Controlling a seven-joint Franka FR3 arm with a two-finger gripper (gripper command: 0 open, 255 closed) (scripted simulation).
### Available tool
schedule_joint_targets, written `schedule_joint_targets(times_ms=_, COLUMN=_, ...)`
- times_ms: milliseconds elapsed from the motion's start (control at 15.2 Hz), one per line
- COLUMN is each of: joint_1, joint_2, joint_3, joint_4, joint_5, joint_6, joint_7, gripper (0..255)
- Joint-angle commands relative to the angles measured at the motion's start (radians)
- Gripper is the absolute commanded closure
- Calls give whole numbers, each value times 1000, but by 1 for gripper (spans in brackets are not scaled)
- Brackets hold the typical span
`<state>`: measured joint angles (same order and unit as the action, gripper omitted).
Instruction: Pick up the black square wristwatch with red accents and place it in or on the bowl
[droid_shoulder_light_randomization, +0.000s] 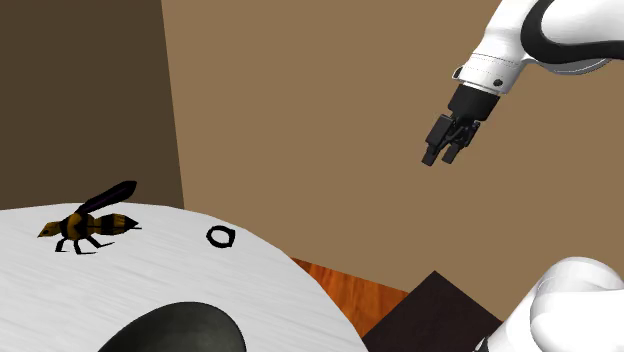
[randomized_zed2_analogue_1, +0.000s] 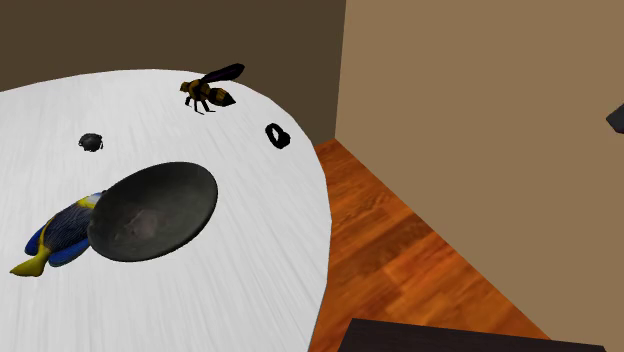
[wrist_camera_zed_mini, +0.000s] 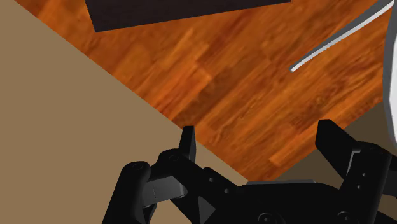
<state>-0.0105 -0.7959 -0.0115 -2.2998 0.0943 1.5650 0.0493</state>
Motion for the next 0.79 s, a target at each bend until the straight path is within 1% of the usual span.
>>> schedule_joint_targets(times_ms=0, joint_1=0, joint_2=0, joint_3=0, joint_4=0, joint_5=0, joint_6=0, joint_7=0, gripper=0)
schedule_joint_targets(times_ms=330, joint_1=27, joint_2=73, joint_3=113, joint_4=0, joint_5=54, joint_6=78, joint_7=117, gripper=0)
schedule_joint_targets(times_ms=726, joint_1=49, joint_2=201, joint_3=246, joint_4=43, joint_5=95, joint_6=171, joint_7=258, gripper=0)
